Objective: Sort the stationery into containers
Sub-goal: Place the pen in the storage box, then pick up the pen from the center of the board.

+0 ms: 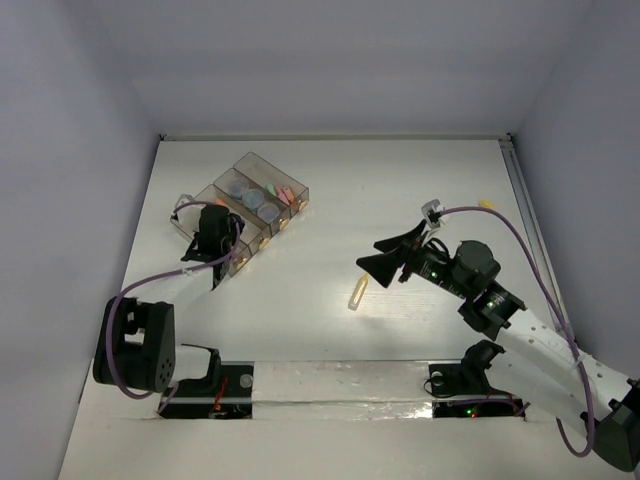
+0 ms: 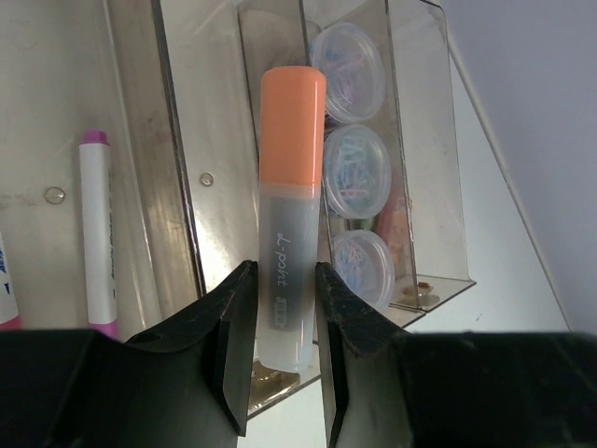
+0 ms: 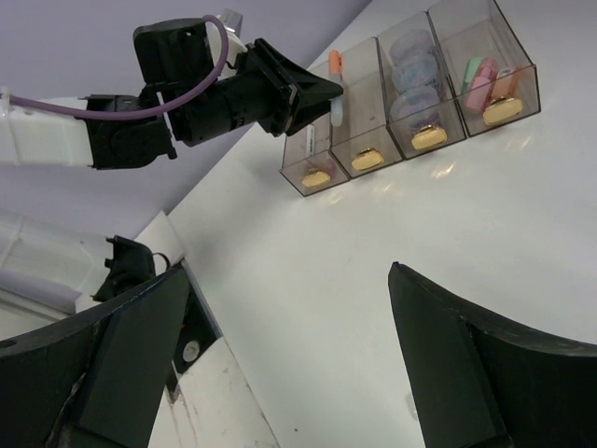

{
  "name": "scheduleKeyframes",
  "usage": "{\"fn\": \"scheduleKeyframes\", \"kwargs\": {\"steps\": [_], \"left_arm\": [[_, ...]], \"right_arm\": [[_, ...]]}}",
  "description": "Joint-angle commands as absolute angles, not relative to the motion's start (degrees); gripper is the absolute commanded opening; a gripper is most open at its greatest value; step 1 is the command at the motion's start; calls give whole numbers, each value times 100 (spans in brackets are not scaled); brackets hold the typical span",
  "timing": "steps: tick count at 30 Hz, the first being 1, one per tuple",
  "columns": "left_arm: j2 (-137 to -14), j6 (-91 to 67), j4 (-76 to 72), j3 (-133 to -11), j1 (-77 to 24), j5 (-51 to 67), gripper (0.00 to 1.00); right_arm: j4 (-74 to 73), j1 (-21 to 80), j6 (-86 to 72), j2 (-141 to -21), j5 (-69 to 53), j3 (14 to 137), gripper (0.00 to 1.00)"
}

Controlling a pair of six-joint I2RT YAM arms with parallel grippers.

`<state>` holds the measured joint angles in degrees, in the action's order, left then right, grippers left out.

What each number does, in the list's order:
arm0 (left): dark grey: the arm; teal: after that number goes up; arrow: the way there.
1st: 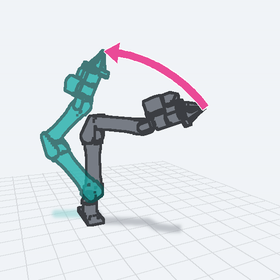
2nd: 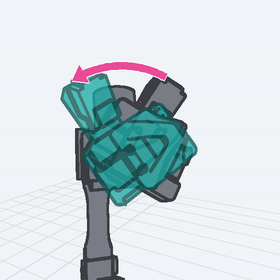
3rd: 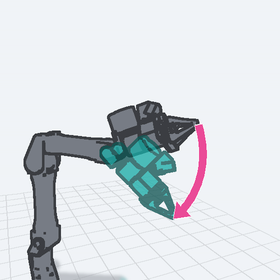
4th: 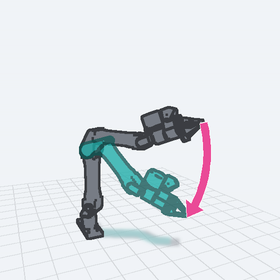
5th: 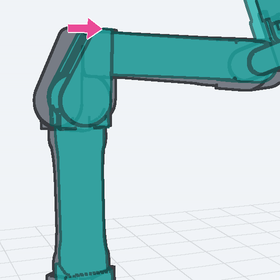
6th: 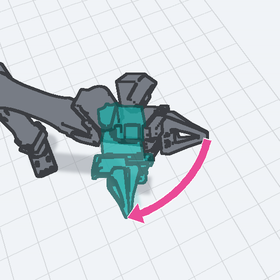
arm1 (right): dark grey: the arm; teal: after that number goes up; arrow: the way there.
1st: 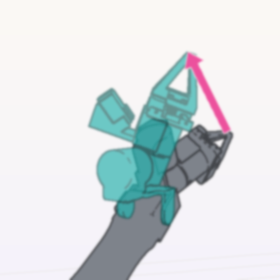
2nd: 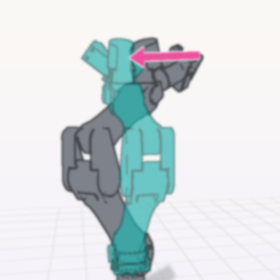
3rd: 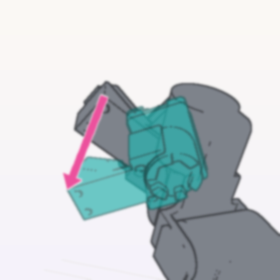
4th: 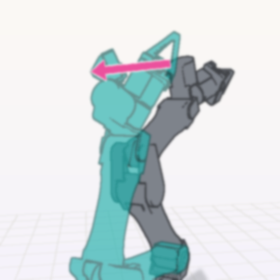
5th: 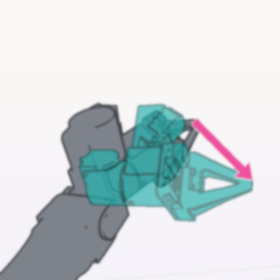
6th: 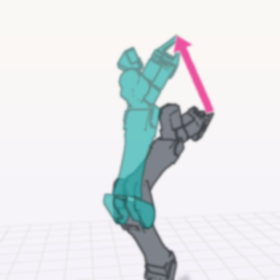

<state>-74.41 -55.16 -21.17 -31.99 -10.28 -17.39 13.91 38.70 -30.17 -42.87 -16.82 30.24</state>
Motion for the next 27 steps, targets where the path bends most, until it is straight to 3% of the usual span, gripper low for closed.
{"fn": "scheduleKeyframes", "kwargs": {"steps": [1,4,10,14,22,27], "left_arm": [[-7497,-5441,-2347,-3445,-976,-1872,16],[-7541,-5388,-2338,-3489,-976,-1872,23],[-7401,-5265,-2417,-3507,-976,-1828,56],[-7181,-5133,-2505,-3480,-976,-1775,65],[-6390,-4283,-2584,-3524,-1510,-1547,62],[-6100,-3639,-2540,-3525,-2896,-1661,61]], "right_arm": [[1459,3876,-2865,-4280,-1573,3269,94],[1424,3876,-2839,-4254,-1538,3296,94],[1389,3876,-2830,-4245,-1424,3287,94],[1371,3876,-2839,-4271,-1371,3296,93],[1029,3876,-2690,-4227,-696,3436,71],[414,3824,-2347,-4710,-72,3954,67]]}}
